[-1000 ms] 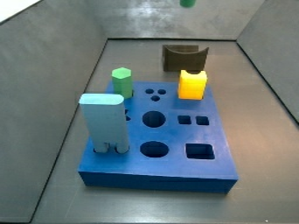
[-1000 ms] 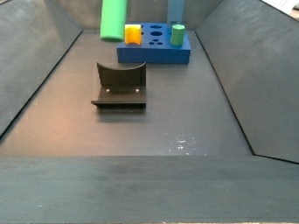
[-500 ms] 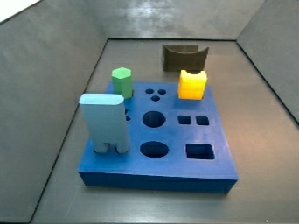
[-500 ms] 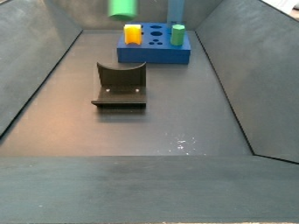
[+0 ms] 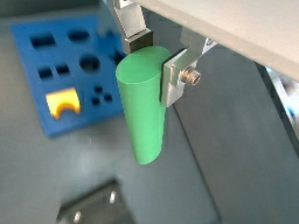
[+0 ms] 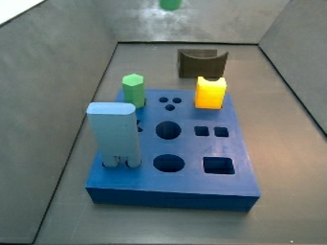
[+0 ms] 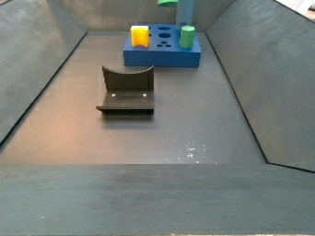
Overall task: Pick up the oval object. Move up. Place the oval object on the fixture. Regrasp the oval object. Move to above the board. Insert the oval object.
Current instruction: Move to above the board.
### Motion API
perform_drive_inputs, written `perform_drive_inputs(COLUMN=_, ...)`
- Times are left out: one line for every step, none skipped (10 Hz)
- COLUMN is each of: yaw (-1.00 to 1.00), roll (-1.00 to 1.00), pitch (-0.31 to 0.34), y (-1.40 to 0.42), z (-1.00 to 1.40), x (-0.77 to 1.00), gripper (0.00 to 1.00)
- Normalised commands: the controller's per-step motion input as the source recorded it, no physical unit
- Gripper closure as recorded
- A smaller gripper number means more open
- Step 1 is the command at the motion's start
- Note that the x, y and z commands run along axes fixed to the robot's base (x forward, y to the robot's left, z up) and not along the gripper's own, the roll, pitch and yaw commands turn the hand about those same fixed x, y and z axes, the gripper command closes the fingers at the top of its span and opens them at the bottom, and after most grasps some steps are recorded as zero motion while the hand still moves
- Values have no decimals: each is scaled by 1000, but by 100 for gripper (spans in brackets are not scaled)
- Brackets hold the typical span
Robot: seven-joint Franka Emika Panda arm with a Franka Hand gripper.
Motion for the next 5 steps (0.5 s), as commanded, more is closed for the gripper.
perform_drive_inputs(yaw=1000, roll=-377, pitch=-37, y=-1000, z=121, x=-328, gripper=100)
perform_drive_inputs(yaw=1000, roll=-359, pitch=-62, y=-731, z=96, x=-207, gripper=100)
perform_drive_inputs(yaw=1000, roll=-352, pitch=-72, y=-559, z=73, x=-142, gripper=100)
perform_drive_inputs(yaw=1000, roll=-334, pitch=-96, y=-292, z=50, x=-51, gripper=100)
perform_drive_inputs(yaw=1000, roll=-322, pitch=-117, y=-181, z=32, x=-17, gripper=100)
